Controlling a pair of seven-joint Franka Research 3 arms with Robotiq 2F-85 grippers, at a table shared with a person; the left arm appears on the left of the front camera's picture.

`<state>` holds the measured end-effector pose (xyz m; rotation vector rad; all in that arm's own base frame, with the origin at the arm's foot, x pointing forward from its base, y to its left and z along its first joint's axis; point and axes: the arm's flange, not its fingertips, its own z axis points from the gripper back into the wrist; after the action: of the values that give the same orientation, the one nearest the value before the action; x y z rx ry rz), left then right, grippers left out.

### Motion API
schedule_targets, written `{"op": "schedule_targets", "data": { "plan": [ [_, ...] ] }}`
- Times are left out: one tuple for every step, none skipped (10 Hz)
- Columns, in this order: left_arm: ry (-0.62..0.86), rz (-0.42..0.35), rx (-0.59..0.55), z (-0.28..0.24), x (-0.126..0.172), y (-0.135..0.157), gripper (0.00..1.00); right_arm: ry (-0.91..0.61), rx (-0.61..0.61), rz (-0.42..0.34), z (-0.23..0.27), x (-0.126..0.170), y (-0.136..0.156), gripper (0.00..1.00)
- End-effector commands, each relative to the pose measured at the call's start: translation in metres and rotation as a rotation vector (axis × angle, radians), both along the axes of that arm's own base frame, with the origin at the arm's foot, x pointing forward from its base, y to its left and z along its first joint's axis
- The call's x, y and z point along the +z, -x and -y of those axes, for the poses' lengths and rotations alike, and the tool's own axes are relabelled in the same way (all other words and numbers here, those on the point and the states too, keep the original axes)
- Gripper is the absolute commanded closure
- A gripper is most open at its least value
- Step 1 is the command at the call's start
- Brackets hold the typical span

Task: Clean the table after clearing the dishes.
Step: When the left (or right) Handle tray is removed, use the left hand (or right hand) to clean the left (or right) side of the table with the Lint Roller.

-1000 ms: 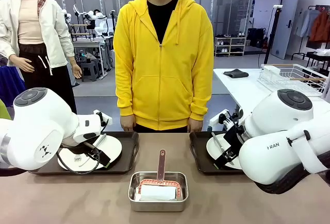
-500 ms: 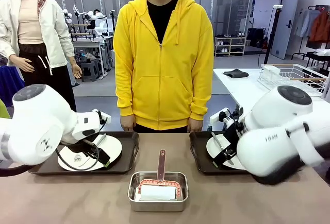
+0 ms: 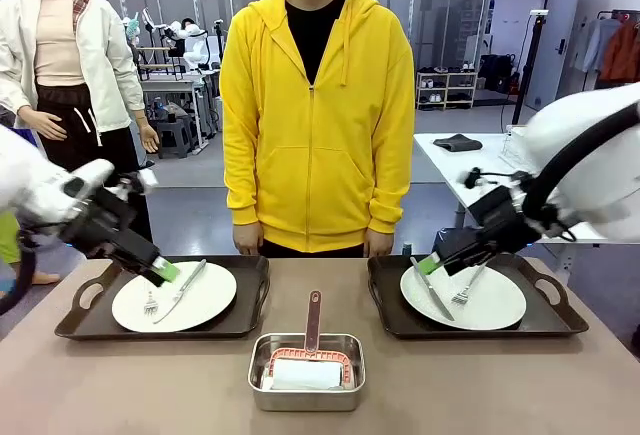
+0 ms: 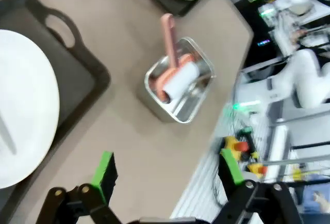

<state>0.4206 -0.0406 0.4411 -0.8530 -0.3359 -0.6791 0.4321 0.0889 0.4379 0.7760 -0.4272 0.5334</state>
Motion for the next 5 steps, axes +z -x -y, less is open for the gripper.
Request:
{"op": "schedule_targets", "data": {
  "plan": [
    [0.161, -0.185, 0.050, -0.052, -0.017, -0.020, 0.00, -0.266, -0.080, -0.199, 0.064, -0.026, -0.004, 0.00],
    [0.252, -0.187, 0.124, -0.087, -0.019, -0.012, 0.00, -0.376, -0.153, -0.261, 0.102, -0.023, 0.011, 0.00],
    [0.302, -0.196, 0.217, -0.127, -0.021, -0.003, 0.00, -0.421, -0.227, -0.251, 0.141, -0.020, 0.029, 0.00],
    [0.362, -0.200, 0.307, -0.168, -0.023, 0.009, 0.00, -0.478, -0.341, -0.272, 0.186, -0.021, 0.045, 0.00],
    [0.404, -0.185, 0.391, -0.210, -0.021, 0.023, 0.00, -0.522, -0.452, -0.265, 0.231, -0.025, 0.064, 0.00]
  ]
}}
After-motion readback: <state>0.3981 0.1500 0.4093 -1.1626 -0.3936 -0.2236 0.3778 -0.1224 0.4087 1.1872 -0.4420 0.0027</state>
